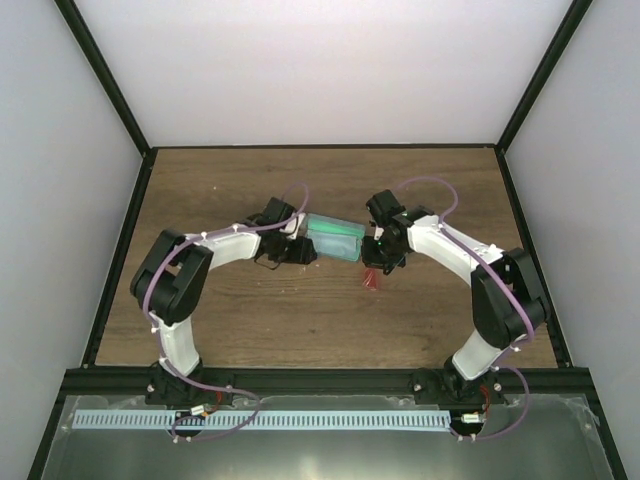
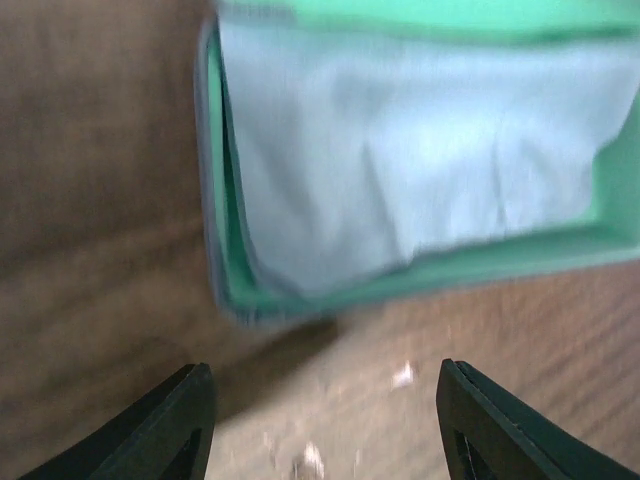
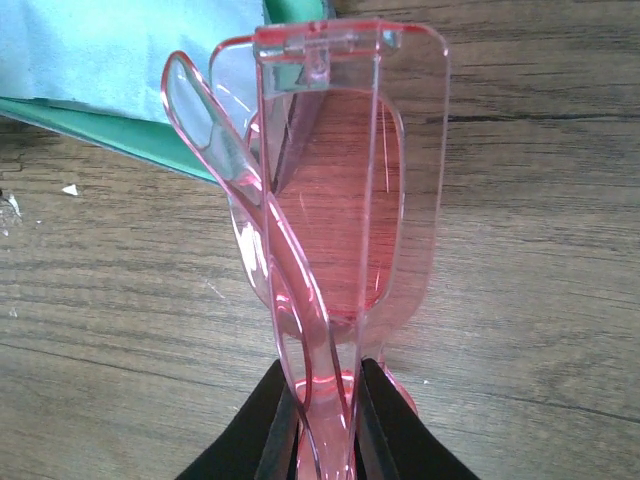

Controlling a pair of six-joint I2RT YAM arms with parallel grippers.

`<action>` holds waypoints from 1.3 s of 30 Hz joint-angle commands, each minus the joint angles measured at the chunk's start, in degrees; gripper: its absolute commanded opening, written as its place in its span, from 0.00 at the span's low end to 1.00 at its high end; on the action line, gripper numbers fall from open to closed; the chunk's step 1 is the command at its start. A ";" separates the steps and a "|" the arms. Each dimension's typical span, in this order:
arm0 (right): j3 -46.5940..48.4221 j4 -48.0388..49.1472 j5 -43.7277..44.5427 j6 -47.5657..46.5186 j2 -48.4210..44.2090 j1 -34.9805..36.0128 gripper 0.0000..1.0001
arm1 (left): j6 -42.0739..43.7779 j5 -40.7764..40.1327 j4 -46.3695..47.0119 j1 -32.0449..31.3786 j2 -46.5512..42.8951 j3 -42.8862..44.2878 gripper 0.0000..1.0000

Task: Organize the sunglasses
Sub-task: Adjust the sunglasses case at the center of the board.

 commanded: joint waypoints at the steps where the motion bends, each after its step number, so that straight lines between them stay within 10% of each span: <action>1: 1.51 1.20 -1.10 0.88 -1.77 -0.43 0.12 | 0.35 2.66 -1.83 -2.01 -4.87 -4.89 0.62; 8: 1.21 1.69 -0.92 2.63 -1.66 -0.65 0.12 | 1.53 4.78 -1.47 -4.47 -13.32 -5.41 0.58; 14: 0.44 2.68 -2.82 5.03 -2.38 -0.83 0.12 | 0.14 3.76 1.08 7.49 -21.79 -1.24 0.61; 28: -3.35 0.78 -3.78 6.12 -9.54 -0.82 0.12 | 2.06 6.05 -13.26 10.00 24.38 43.24 0.66; 39: -3.97 0.40 -2.18 6.80 -10.54 -0.83 0.12 | 4.18 5.55 -11.17 2.99 20.25 32.50 0.66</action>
